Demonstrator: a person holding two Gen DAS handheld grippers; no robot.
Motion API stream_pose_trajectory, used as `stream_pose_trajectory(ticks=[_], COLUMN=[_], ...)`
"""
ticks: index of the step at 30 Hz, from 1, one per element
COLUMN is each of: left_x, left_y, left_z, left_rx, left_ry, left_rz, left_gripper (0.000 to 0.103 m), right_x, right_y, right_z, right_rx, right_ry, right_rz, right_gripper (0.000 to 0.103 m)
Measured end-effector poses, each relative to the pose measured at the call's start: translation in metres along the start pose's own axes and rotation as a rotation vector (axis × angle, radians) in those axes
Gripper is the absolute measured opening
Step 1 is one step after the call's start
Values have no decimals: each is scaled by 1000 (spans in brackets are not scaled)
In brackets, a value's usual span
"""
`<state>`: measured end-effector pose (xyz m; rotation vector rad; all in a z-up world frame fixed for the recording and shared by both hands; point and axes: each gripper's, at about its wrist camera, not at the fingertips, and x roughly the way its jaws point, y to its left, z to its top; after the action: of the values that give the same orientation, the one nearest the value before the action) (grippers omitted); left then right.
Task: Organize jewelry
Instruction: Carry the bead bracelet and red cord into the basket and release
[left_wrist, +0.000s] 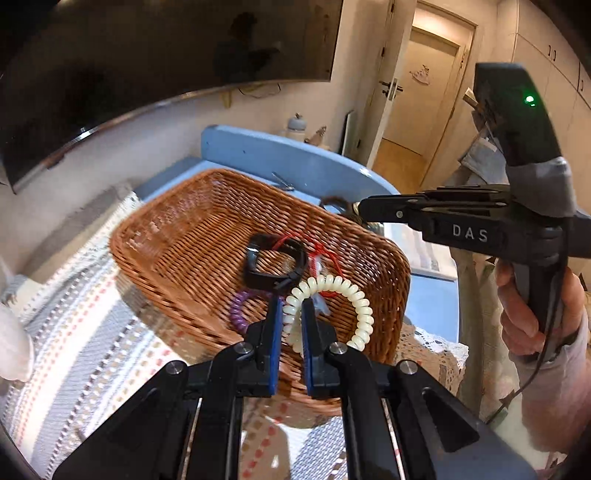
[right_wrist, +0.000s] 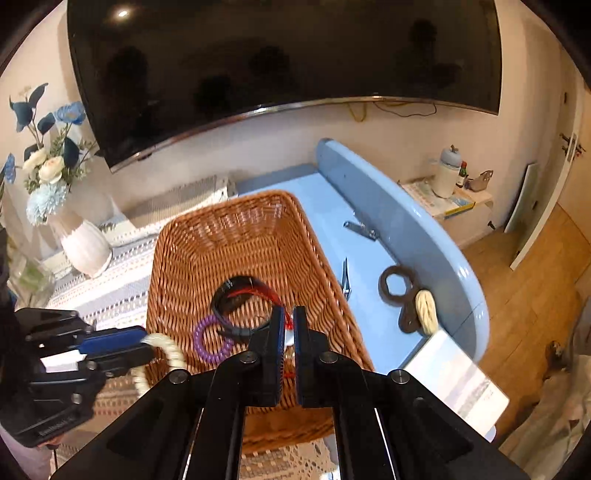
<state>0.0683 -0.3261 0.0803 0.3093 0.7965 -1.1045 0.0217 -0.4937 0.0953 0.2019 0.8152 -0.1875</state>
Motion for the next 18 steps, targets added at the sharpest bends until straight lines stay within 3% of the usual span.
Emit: stream_pose_trajectory(ticks=[5,6,7,9,14,18], left_x=[-3,-4,-6,-12,-40,-86], left_y=[-7,-7,-7,-5,8,22], left_z=[-4,-3,-3,-4,-18,-43], left_rx=[-4,-8,-13,-24,-50,-55], left_ry=[-24,-25,-24,-40,-47,-81], left_rz=[-34,-30,-15,18,21,74], left_gripper=[10,18,33,42,42,42], right_x=[-2,-4,-4,-5,-11,-17], right_y=[8,10,12,16,30,52], right_z=[-8,-10,-10,-12,-17,-19], right_rx=[-20,-25,-30,-29,-55,-73], right_ry=[9,11,18,18,25,24], right_rz=[25,37,47,56,71,117], right_gripper=[5,6,8,18,18,19])
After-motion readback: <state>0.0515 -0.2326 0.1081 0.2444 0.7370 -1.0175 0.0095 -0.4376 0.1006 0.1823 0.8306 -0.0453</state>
